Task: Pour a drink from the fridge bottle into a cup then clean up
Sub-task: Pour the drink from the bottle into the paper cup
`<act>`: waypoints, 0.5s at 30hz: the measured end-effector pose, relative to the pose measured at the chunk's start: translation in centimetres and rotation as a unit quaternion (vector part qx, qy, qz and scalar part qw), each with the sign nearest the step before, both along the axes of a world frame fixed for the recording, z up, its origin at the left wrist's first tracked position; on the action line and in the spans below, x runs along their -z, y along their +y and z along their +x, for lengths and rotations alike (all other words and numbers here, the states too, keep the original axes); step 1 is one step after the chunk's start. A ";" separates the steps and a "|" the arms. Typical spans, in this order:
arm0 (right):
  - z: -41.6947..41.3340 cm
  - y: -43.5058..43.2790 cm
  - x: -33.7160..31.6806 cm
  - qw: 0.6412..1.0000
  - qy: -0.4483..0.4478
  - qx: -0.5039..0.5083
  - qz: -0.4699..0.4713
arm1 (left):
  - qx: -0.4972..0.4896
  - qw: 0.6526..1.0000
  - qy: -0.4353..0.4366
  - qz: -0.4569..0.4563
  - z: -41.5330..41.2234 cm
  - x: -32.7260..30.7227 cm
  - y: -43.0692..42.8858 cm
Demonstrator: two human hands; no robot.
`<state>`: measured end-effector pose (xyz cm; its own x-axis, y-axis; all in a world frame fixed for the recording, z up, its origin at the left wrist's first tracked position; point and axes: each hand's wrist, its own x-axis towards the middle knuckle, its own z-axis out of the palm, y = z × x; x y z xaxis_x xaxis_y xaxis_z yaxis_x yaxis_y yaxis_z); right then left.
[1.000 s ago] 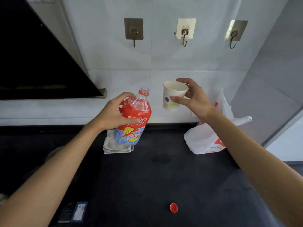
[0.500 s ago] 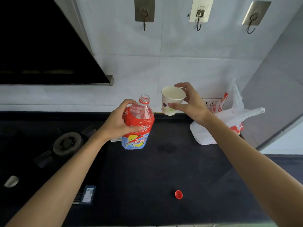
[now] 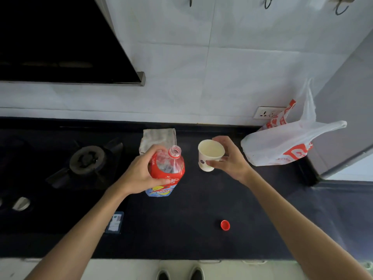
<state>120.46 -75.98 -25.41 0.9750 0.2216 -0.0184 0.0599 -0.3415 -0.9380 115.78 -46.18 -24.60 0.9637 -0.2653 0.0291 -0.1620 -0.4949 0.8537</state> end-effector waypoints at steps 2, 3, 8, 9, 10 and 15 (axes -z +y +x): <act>-0.9 0.0 1.8 1.000 -0.005 -0.001 -0.022 | 0.000 1.000 0.011 -0.004 -0.5 0.8 0.0; -1.4 0.1 2.6 1.000 -0.007 -0.002 -0.027 | -0.001 1.000 0.016 -0.008 -0.8 1.2 0.1; -3.6 0.9 6.2 0.999 0.007 -0.014 -0.041 | -0.015 0.999 0.029 -0.024 -2.2 3.0 -0.2; -4.0 1.1 6.8 0.999 0.011 -0.016 -0.044 | -0.016 0.999 0.032 -0.026 -2.5 3.3 -0.4; -4.4 1.3 7.5 0.999 0.014 -0.016 -0.047 | -0.014 0.999 0.034 -0.029 -2.7 3.7 -0.6; -5.5 2.3 9.9 0.997 0.016 -0.011 -0.072 | -0.006 0.998 0.053 -0.036 -3.2 5.1 -1.0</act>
<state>114.95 -73.69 -35.29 0.9684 0.2355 -0.0822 0.0397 -0.4710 -0.8813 112.58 -47.18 -29.75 0.9654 -0.2551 -0.0552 -0.0631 -0.4332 0.8991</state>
